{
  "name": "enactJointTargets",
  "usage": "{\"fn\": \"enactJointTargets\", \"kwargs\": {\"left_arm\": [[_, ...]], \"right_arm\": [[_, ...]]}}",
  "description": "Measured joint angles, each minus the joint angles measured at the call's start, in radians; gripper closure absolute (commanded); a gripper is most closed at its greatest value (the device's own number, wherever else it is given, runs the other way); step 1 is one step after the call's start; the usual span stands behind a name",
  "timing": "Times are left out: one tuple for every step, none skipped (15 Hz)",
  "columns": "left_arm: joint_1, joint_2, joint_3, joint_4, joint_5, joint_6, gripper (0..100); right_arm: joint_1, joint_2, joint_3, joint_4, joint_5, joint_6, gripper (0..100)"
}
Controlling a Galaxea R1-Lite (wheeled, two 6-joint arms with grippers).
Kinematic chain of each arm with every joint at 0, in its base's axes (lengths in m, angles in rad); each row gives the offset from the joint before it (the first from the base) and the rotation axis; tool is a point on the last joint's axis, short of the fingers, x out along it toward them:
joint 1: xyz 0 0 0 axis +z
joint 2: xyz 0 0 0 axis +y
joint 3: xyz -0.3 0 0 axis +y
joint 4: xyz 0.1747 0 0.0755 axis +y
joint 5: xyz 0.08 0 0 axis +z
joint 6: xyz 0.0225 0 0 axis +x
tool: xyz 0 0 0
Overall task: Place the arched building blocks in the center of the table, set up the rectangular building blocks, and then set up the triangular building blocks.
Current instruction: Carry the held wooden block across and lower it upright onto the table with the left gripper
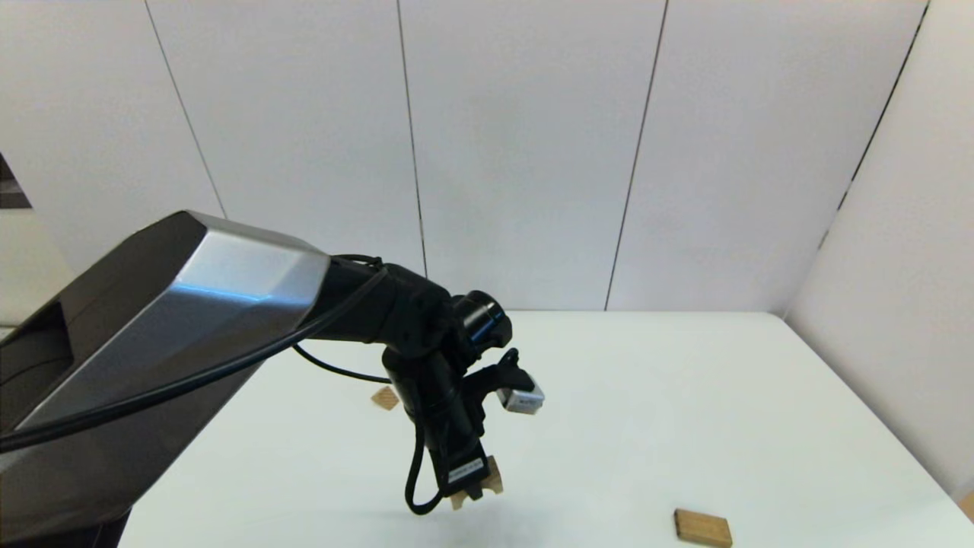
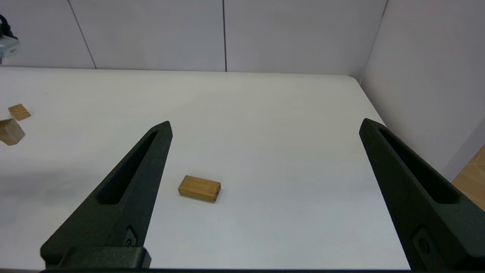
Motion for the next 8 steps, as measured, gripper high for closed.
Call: {"fn": "enactJointTargets", "kwargs": {"left_arm": [[-0.002,0.016,-0.016,0.0,-0.003,0.027,100],[-0.007,0.032,-0.033,0.0,-0.006,0.05,100],[-0.015,0.049,-0.053,0.0,-0.011,0.062,100],[-0.023,0.065,-0.068,-0.001,-0.012,0.071,100],[-0.031,0.08,-0.083,-0.001,-0.013,0.084,100],[-0.039,0.095,-0.098,-0.001,-0.014,0.1,100],[-0.047,0.111,-0.112,-0.001,-0.014,0.113,100],[-0.057,0.123,-0.122,-0.001,-0.014,0.116,100]], "right_arm": [[0.0,0.0,0.0,0.0,0.0,0.0,0],[0.0,0.0,0.0,0.0,0.0,0.0,0],[0.0,0.0,0.0,0.0,0.0,0.0,0],[0.0,0.0,0.0,0.0,0.0,0.0,0],[0.0,0.0,0.0,0.0,0.0,0.0,0],[0.0,0.0,0.0,0.0,0.0,0.0,0],[0.0,0.0,0.0,0.0,0.0,0.0,0],[0.0,0.0,0.0,0.0,0.0,0.0,0]]}}
